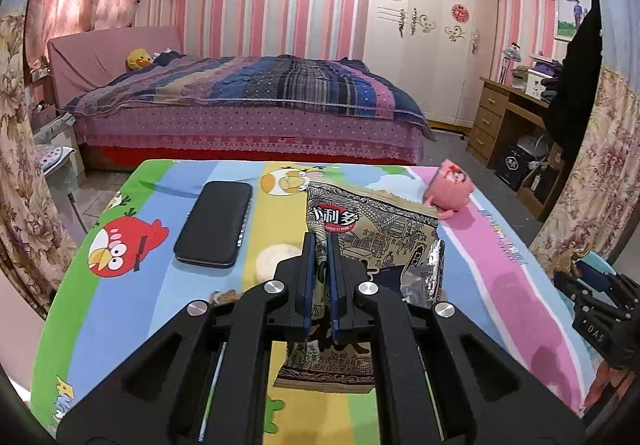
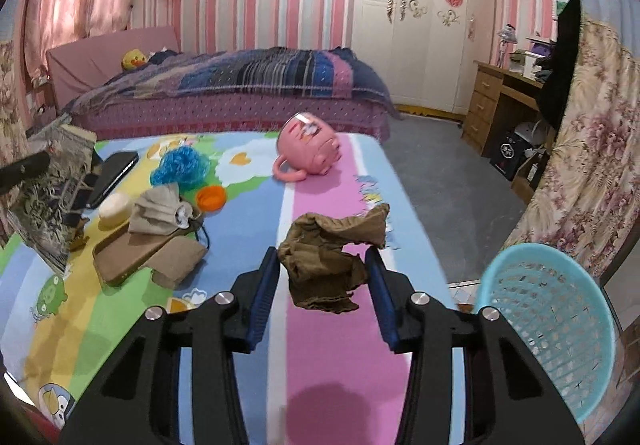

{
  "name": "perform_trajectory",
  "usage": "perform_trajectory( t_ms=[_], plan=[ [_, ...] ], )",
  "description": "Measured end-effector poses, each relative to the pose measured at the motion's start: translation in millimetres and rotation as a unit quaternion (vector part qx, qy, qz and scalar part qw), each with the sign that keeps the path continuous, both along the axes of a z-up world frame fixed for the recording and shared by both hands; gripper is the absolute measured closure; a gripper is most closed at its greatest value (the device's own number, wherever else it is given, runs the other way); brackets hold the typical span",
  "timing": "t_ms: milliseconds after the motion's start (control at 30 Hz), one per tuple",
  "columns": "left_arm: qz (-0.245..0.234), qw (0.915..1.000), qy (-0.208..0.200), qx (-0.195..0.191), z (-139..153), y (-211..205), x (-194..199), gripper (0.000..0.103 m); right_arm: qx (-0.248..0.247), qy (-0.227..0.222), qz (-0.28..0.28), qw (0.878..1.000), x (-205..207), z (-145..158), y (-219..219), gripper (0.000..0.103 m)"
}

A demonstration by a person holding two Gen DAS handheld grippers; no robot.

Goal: Collect trash
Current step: 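Carry the wrapper and brown cloth over the blue basket with both grippers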

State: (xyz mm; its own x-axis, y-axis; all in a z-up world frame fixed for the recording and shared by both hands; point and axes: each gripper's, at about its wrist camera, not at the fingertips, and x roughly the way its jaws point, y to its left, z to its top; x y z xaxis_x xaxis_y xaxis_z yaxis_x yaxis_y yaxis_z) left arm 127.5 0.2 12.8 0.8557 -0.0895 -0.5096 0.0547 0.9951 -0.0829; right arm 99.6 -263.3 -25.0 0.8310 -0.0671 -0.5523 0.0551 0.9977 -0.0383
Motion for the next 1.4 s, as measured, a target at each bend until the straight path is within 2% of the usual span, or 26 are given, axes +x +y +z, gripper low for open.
perform_trajectory(
  t_ms=[267,800,1000,1400],
  plan=[
    [-0.019,0.9998,-0.004,0.007,6,-25,-9,0.098,0.005,-0.008,-0.012,1.000,-11,4,-17,0.059],
    [-0.038,0.9992,0.003,0.007,1,-56,-12,0.098,0.011,-0.015,-0.041,0.999,-28,3,-52,0.059],
    [-0.045,0.9990,0.003,-0.004,4,-66,-11,0.098,0.009,-0.023,-0.049,0.998,-33,7,-64,0.059],
    [-0.085,0.9963,-0.013,-0.009,15,-117,-21,0.098,0.006,-0.037,-0.095,0.995,-58,28,-135,0.059]
  ],
)
